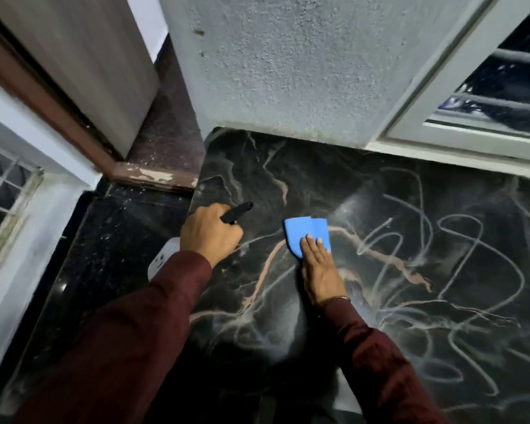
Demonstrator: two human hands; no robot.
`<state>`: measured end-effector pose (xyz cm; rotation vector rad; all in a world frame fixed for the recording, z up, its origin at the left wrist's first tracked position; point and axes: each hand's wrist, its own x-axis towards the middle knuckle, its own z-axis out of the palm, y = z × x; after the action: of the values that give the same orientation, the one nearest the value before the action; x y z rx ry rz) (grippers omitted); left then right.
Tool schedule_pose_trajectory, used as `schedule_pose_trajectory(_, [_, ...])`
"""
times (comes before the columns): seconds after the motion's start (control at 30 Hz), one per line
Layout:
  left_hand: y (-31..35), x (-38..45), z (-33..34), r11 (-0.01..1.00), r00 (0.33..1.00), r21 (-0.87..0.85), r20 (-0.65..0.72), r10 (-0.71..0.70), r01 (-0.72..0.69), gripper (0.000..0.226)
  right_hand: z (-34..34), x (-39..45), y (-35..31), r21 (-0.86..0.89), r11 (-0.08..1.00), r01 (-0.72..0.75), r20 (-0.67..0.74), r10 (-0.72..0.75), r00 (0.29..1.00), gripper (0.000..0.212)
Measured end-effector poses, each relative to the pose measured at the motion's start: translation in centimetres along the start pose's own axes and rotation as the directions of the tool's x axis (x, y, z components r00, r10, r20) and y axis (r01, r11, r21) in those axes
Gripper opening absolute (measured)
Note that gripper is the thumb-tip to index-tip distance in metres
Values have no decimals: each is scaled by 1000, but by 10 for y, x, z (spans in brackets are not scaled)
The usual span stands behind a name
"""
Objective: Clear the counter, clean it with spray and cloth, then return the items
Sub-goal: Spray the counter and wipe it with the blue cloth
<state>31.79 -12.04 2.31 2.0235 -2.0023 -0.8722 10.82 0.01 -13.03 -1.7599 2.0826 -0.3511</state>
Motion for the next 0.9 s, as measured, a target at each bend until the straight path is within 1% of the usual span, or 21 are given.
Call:
schedule_pose_trajectory(0.03, [7, 0, 4, 1000, 1000, -4, 15, 2, -2, 20, -10, 4, 18, 29, 999, -36, -30, 36, 999, 58])
schedule_pose_trajectory(0.07, [16, 3, 9, 1000, 1000, -10, 19, 8, -8, 24, -25, 12, 42, 85, 987, -133, -81, 140, 987, 60])
schedule_pose_trajectory(0.1, [23, 6, 13, 1000, 1000, -13, 21, 14, -13, 25, -39, 20, 66, 127, 962, -243, -125, 259, 958, 61])
schedule_pose_trajectory(0.13, [32, 10, 18, 1000, 999, 2, 26, 25, -25, 24, -53, 28, 92, 146, 935, -324, -165, 346, 923, 58])
schedule_pose_trajectory(0.2, [53, 17, 25, 998, 999, 59, 41, 35, -38, 13, -76, 42, 128, 147, 889, -433, -169, 454, 875, 48])
schedule_pose_trajectory(0.23, [65, 23, 30, 996, 998, 82, 43, 41, -44, 5, -85, 50, 140, 155, 870, -468, -171, 490, 855, 48])
schedule_pose_trajectory(0.3, [86, 32, 40, 997, 999, 70, 26, 42, -44, 10, -95, 65, 155, 149, 867, -475, -184, 496, 849, 52])
schedule_pose_trajectory(0.37, [104, 39, 50, 999, 999, 6, 0, 52, -52, 10, -98, 75, 166, 115, 876, -468, -175, 482, 859, 55])
schedule_pose_trajectory(0.4, [112, 43, 54, 999, 999, -13, 1, 45, -45, 11, -101, 80, 170, 103, 882, -459, -174, 471, 865, 55])
schedule_pose_trajectory(0.47, [125, 51, 62, 1000, 1000, 4, 22, 14, -14, 9, -109, 94, 175, 77, 899, -432, -165, 439, 883, 55])
schedule_pose_trajectory(0.53, [133, 60, 67, 999, 998, 33, 50, -40, 39, 14, -113, 112, 173, 24, 915, -403, -181, 401, 898, 56])
schedule_pose_trajectory(0.63, [135, 77, 77, 993, 991, 25, 66, -116, 114, 20, -108, 144, 141, 25, 941, -336, -151, 336, 930, 60])
schedule_pose_trajectory(0.67, [136, 82, 81, 990, 989, 13, 47, -140, 140, 21, -101, 154, 125, 39, 959, -282, -134, 285, 949, 59])
schedule_pose_trajectory(0.7, [135, 84, 83, 988, 988, 2, 29, -154, 154, 22, -92, 160, 104, 40, 979, -200, -121, 204, 972, 56])
schedule_pose_trajectory(0.77, [134, 87, 86, 985, 985, -14, 12, -170, 170, 25, -67, 165, 63, 13, 1000, -2, -72, 3, 997, 54])
schedule_pose_trajectory(0.83, [137, 87, 89, 985, 985, -15, -6, -175, 175, 25, -46, 170, 34, -44, 983, 178, 12, -178, 984, 51])
schedule_pose_trajectory(0.9, [139, 87, 90, 985, 984, -25, -22, -174, 174, 24, -48, 183, 28, -130, 959, 253, 40, -250, 967, 48])
